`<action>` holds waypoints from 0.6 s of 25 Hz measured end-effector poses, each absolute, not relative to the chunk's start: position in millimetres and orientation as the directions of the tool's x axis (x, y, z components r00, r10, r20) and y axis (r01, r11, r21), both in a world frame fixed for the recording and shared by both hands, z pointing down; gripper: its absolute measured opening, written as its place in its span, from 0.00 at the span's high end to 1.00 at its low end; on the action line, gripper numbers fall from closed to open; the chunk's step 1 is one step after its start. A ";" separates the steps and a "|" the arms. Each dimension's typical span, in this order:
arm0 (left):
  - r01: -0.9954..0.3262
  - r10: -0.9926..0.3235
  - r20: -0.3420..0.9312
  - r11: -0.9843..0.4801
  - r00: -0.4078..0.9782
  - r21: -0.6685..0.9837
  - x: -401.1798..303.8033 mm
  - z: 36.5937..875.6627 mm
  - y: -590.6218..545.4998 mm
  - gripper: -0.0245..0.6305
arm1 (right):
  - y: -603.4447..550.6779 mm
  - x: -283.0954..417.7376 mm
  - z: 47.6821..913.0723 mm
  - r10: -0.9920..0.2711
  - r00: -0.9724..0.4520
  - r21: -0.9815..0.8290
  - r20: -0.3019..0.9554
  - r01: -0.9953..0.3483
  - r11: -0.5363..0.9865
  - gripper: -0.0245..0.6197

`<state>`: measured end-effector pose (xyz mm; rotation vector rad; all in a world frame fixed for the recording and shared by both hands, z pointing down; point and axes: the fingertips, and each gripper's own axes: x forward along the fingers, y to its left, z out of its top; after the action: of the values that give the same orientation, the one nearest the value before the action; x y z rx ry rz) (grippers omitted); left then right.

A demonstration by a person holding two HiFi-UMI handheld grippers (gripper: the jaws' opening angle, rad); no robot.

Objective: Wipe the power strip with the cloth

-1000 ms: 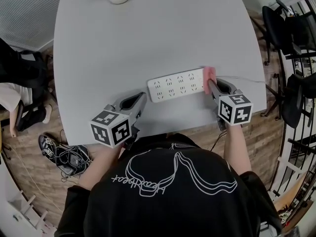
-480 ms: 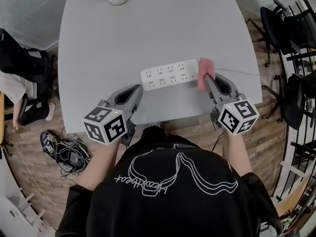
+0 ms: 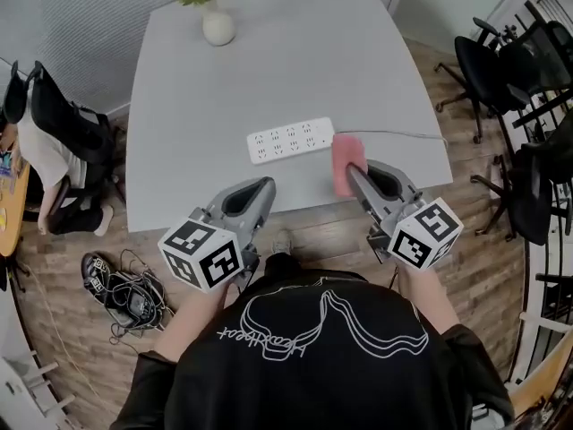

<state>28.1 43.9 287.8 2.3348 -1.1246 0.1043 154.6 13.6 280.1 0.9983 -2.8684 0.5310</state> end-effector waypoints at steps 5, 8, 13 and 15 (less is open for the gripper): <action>-0.752 -0.717 0.263 -0.535 0.645 0.387 52.2 261.3 84.3 0.94 | 57.7 174.4 262.4 -0.586 -0.802 -0.315 0.116 -0.589 0.744 0.91; -0.754 -0.728 0.240 -0.544 0.643 0.369 60.2 249.9 107.9 0.94 | 79.9 181.5 253.3 -0.590 -0.801 -0.308 0.103 -0.590 0.747 0.91; -0.762 -0.746 0.211 -0.549 0.632 0.343 68.1 232.8 133.2 0.94 | 103.8 189.6 236.7 -0.589 -0.804 -0.290 0.078 -0.583 0.759 0.91; -0.764 -0.750 0.199 -0.555 0.631 0.330 72.5 225.6 141.8 0.94 | 112.2 192.7 230.8 -0.589 -0.805 -0.280 0.070 -0.582 0.763 0.91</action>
<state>72.5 141.8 225.6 2.4703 -1.2030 0.0496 192.7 112.2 230.8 0.9862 -2.9703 0.4601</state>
